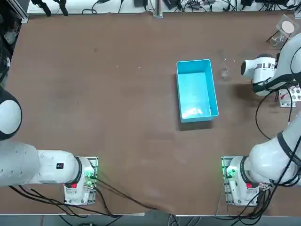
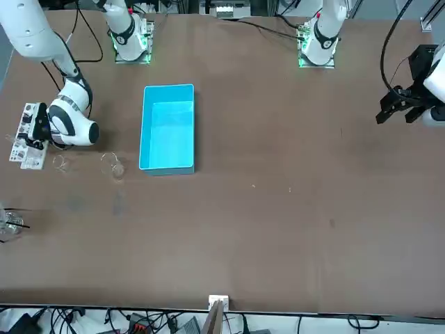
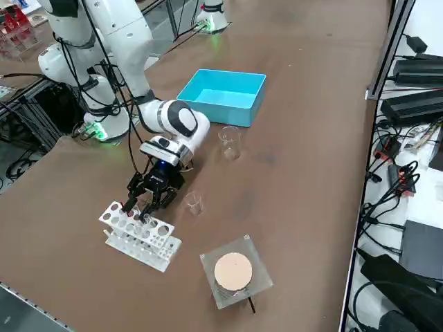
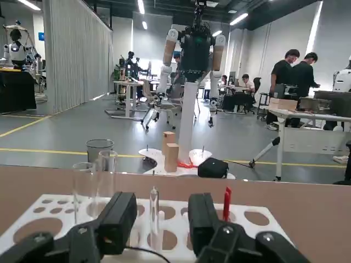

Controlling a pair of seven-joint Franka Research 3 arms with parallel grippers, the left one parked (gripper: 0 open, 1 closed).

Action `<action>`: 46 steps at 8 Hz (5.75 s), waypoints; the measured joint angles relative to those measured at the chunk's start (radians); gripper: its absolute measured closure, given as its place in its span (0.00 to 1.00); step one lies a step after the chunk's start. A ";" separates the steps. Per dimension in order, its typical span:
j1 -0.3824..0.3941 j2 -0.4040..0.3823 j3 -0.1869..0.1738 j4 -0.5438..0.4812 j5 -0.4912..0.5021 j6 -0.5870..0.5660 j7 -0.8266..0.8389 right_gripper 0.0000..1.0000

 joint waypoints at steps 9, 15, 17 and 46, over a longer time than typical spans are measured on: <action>-0.005 0.001 0.000 0.001 -0.006 0.000 0.007 0.93; -0.007 -0.002 0.000 0.002 -0.007 -0.003 0.006 0.94; -0.007 -0.006 0.000 0.002 -0.007 -0.006 0.004 0.94; 0.563 -0.030 0.028 0.475 0.569 -0.302 -0.518 0.94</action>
